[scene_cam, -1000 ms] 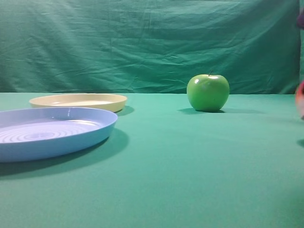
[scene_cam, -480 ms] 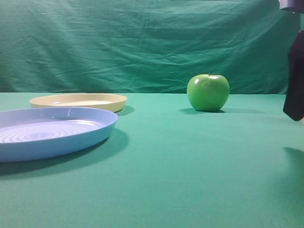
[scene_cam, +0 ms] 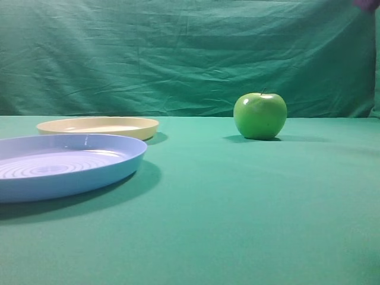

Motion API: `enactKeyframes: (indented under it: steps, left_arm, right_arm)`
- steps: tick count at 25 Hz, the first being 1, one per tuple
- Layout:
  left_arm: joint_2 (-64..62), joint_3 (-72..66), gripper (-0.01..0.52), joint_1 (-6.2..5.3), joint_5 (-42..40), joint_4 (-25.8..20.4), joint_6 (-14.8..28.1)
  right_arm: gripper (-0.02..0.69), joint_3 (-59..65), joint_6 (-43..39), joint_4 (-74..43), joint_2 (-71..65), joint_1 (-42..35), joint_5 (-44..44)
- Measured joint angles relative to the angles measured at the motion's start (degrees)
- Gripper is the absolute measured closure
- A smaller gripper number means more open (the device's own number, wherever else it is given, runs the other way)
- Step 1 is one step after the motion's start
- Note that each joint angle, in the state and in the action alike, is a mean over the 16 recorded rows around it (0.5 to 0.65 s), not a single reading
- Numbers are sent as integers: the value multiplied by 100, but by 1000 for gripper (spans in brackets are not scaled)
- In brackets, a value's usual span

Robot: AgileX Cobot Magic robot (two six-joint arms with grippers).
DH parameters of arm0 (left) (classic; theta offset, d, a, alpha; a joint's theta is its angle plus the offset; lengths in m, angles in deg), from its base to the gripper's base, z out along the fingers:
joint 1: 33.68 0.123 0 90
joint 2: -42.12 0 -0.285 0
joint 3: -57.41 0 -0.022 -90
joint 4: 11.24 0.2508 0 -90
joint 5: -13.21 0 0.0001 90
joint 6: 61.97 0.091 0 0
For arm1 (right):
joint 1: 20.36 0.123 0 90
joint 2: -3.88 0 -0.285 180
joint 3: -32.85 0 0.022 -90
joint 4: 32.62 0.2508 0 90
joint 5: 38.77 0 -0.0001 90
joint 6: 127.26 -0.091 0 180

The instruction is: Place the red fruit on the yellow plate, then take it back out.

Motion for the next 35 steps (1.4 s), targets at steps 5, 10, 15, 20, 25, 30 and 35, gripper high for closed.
enactKeyframes:
  steps: [5,10,15,20,25,30,35]
  left_arm:
    - [0,0,514,0,0,0,0]
    - [0,0,514,0,0,0,0]
    - [0,0,514,0,0,0,0]
    - [0,0,514,0,0,0,0]
    - [0,0,514,0,0,0,0]
    - [0,0,514,0,0,0,0]
    - [0,0,514,0,0,0,0]
  right_arm:
    - [644,-19,-127,16,956,0,484]
    - [665,-19,-315,49,1881,0,929]
    - [665,28,-462,39,2662,0,1202]
    - [665,258,-600,-69,3275,-20,1053]
    - [665,789,-654,-235,3798,-184,406]
    - [665,1641,-687,-391,4377,-543,-499]
    - [665,2690,-683,-476,4981,-1040,-1459]
